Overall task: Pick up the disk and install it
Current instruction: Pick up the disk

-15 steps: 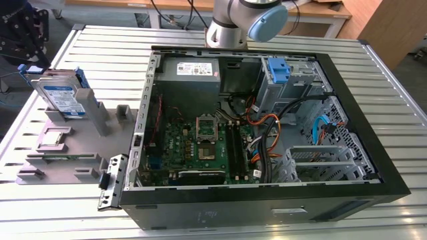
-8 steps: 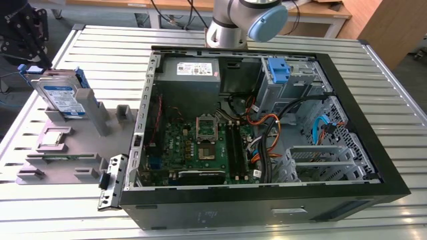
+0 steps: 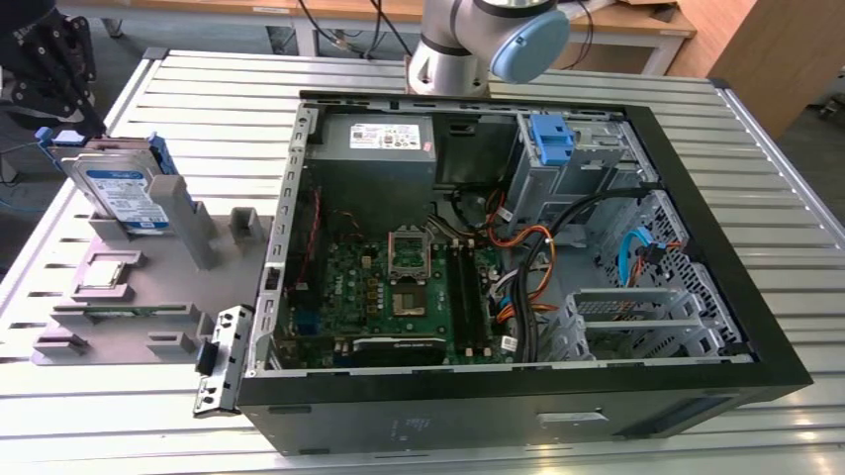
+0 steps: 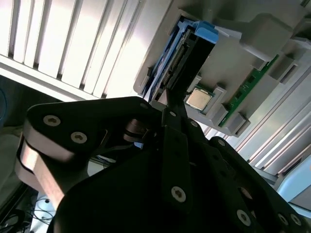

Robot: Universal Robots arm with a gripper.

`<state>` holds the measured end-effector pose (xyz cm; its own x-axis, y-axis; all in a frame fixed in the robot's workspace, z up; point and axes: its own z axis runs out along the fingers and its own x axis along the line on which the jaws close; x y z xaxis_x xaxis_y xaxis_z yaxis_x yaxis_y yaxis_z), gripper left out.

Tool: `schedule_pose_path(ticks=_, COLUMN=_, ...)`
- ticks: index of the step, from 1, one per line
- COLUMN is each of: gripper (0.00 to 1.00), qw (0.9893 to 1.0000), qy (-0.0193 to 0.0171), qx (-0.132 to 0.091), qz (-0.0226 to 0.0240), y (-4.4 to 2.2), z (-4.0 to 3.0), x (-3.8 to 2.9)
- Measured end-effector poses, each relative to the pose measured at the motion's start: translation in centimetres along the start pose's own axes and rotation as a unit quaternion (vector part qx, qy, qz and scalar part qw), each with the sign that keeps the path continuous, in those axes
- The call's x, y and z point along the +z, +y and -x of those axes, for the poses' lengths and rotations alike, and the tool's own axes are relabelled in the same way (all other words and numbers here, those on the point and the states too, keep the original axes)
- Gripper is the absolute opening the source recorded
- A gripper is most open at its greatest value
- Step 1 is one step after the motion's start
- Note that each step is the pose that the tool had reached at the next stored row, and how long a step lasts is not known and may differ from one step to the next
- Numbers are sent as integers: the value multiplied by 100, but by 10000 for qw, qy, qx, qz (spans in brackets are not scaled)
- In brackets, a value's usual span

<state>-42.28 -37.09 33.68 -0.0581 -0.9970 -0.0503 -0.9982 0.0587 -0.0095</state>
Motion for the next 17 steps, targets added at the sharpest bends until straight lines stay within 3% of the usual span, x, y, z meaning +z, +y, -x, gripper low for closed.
schedule_pose_path(ticks=17, gripper=11, qw=10000, qy=-1, qx=-22, qz=-13, y=-2, z=-44, x=-2)
